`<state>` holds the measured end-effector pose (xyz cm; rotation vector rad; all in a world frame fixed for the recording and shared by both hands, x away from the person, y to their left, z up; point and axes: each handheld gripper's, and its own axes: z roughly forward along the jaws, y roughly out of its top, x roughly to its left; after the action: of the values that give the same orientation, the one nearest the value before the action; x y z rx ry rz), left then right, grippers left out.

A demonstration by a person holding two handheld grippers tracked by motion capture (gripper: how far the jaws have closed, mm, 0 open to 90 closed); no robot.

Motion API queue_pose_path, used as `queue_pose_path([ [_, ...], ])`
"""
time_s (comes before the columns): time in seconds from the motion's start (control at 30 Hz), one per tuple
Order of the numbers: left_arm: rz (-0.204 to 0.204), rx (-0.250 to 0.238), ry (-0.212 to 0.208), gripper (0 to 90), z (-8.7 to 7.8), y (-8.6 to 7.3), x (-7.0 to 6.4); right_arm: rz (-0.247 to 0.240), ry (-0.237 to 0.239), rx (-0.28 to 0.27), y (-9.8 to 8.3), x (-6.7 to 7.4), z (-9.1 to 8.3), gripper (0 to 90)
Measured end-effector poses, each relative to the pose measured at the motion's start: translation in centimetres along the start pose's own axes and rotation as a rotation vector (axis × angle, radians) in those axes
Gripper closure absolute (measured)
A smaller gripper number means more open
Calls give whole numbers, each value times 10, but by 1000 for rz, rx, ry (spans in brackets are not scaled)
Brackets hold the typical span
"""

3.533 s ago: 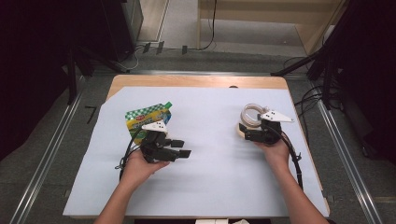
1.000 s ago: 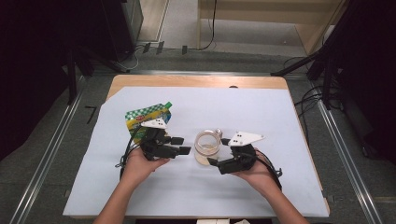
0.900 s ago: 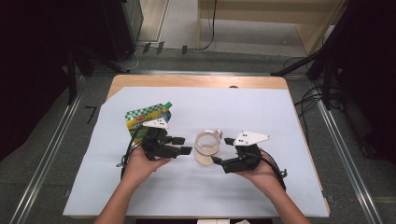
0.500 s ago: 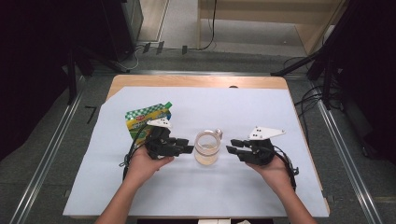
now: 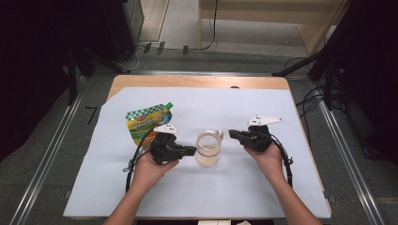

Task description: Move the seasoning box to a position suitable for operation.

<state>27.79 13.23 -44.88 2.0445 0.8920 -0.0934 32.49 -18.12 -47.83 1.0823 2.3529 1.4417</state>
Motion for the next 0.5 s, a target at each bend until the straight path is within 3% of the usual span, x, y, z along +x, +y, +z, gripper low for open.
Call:
queue_pose_path([
  [0.1, -1, -6, 2, 882, 1, -1, -3, -5, 1, -4, 1, -2, 3, 900],
  [0.17, 7, -2, 29, 882, 2, -3, -8, -4, 9, 1, 7, -4, 8, 900],
  [0.5, -1, -4, 35, 881, 11, -11, -22, -23, 65, 1, 23, -12, 31, 900],
])
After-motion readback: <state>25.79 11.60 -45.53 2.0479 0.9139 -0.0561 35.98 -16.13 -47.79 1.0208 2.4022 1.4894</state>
